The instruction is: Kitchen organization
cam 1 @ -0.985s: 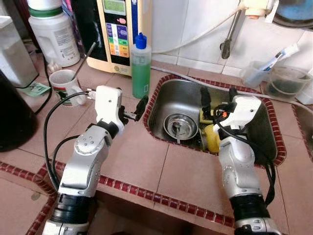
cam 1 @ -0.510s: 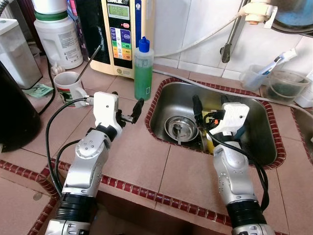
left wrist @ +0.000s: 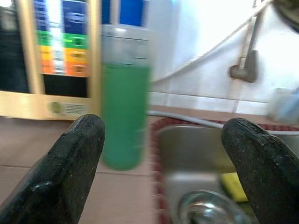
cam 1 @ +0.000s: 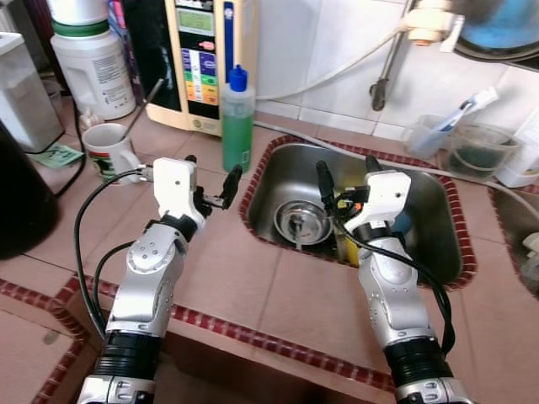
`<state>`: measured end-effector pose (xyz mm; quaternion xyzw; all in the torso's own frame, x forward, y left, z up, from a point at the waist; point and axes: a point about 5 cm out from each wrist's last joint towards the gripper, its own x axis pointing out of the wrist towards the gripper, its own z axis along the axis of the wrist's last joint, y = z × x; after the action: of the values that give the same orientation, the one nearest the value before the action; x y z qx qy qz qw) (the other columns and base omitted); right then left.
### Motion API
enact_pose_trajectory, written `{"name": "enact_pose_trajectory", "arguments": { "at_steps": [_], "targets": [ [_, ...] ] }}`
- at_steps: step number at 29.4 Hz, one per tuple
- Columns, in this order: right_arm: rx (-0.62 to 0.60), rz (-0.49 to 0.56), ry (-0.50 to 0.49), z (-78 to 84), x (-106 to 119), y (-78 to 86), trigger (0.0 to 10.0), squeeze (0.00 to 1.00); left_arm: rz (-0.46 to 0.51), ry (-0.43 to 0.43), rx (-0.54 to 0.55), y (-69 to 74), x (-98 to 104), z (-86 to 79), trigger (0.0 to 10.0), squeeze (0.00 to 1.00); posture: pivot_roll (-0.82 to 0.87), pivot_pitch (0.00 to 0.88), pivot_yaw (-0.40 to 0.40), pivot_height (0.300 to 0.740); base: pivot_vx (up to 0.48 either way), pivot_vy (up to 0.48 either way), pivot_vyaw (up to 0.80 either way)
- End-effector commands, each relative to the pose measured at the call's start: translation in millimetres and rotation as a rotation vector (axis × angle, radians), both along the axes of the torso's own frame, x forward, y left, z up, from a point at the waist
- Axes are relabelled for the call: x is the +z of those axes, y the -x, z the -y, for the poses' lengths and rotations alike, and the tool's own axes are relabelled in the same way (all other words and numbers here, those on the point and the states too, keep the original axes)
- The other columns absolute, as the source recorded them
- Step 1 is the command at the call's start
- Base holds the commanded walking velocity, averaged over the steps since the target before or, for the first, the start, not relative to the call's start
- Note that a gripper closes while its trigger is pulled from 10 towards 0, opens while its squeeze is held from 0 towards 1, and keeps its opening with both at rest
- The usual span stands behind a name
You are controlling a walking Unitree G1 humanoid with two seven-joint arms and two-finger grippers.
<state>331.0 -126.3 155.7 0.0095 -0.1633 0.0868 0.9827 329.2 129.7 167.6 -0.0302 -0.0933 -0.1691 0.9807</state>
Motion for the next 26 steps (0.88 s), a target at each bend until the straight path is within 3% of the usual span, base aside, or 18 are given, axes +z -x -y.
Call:
{"name": "enact_pose_trajectory", "arguments": {
  "at_steps": [1,26],
  "targets": [
    [0.001,-0.005,0.017,1.0,-0.9,-0.4,10.0,0.00,0.001,-0.001,-0.006,-0.1,-0.1,1.2,10.0,0.00,0.06,0.000,-0.053,0.731,0.000,-0.409,0.00],
    [0.001,-0.005,0.017,1.0,-0.9,-0.4,10.0,0.00,0.001,-0.001,-0.006,-0.1,-0.1,1.2,10.0,0.00,0.06,0.000,-0.053,0.731,0.000,-0.409,0.00]
  ]
}}
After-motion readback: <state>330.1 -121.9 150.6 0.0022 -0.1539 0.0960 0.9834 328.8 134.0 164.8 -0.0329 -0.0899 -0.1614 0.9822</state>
